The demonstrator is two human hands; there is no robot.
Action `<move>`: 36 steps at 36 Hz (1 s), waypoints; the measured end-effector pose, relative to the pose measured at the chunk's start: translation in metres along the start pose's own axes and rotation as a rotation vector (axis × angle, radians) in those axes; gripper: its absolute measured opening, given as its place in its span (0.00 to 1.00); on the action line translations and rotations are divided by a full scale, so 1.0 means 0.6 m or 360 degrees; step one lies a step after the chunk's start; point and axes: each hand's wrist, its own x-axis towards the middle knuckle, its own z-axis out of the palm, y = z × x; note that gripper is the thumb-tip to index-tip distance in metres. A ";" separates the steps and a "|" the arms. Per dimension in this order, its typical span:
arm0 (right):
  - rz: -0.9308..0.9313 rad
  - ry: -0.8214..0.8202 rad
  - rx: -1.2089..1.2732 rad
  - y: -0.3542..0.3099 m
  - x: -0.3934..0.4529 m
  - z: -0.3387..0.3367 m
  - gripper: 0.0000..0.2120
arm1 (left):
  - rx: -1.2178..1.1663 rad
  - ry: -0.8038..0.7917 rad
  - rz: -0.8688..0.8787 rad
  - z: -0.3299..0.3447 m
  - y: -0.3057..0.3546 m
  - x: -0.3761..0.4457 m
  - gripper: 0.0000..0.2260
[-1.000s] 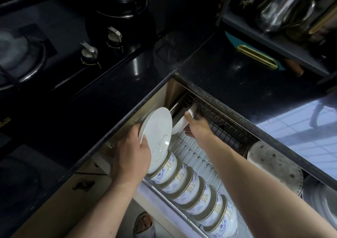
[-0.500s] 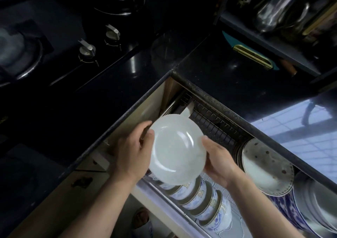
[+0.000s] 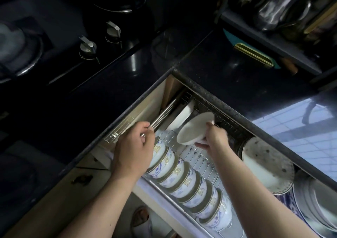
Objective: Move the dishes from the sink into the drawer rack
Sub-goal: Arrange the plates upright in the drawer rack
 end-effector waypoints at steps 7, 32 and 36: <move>-0.0017 -0.0044 -0.0006 -0.013 0.007 0.075 0.21 | 0.0042 0.0038 0.0011 -0.001 -0.001 -0.004 0.13; 0.0090 -0.0335 0.0108 -0.006 0.071 0.098 0.36 | 0.0150 -0.0011 0.0086 0.001 -0.006 -0.003 0.04; 0.0092 -0.0362 0.0107 -0.009 0.072 0.102 0.37 | 0.0184 -0.0033 0.0074 -0.001 -0.002 -0.004 0.05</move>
